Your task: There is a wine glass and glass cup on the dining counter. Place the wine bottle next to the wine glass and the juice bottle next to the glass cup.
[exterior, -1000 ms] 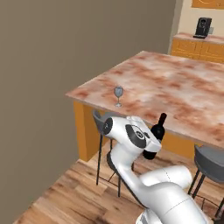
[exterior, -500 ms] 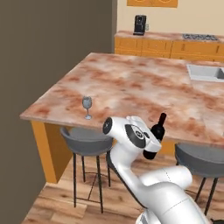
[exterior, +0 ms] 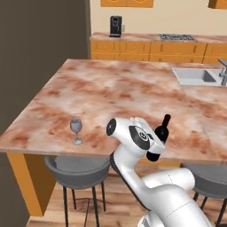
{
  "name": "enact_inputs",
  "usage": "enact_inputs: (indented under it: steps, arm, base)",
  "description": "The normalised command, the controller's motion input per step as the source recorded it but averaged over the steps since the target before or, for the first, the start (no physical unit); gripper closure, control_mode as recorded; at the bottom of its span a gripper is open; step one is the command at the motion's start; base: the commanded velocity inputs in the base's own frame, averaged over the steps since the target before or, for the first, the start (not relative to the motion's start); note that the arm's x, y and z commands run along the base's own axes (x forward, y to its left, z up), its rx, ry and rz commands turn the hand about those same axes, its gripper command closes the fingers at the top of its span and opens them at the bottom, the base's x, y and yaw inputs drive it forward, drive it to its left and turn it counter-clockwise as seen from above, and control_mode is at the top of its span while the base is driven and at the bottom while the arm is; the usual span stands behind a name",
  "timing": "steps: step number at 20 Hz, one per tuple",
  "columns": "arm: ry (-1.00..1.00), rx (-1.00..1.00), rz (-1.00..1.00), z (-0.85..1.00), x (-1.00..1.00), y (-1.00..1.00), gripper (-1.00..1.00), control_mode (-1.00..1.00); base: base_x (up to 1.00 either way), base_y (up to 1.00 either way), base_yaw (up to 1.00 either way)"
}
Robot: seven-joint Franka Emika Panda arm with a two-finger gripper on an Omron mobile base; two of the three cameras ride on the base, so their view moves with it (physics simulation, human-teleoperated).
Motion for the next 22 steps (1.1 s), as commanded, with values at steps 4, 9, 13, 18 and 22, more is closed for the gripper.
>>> enact_inputs:
  steps: [4, 9, 13, 18, 22]
  arm:
    - [0.0, 0.0, 0.0, 0.0, 0.0, 0.0, 1.0, 1.0]
    - [0.0, 0.0, 0.0, 0.0, 0.0, 0.0, 1.0, 1.0]
    - [0.0, 0.0, 0.0, 0.0, 0.0, 0.0, 1.0, 1.0]
    - [0.0, 0.0, 0.0, 0.0, 0.0, 0.0, 1.0, 1.0]
    - [0.0, 0.0, 0.0, 0.0, 0.0, 0.0, 1.0, 1.0]
  base:
    - [0.51, 0.31, -0.3]
    - [0.29, 0.22, -0.21]
    - [0.0, 0.01, 0.0]
    - [0.0, 0.0, 0.0]
    - [0.0, 0.0, 0.0]
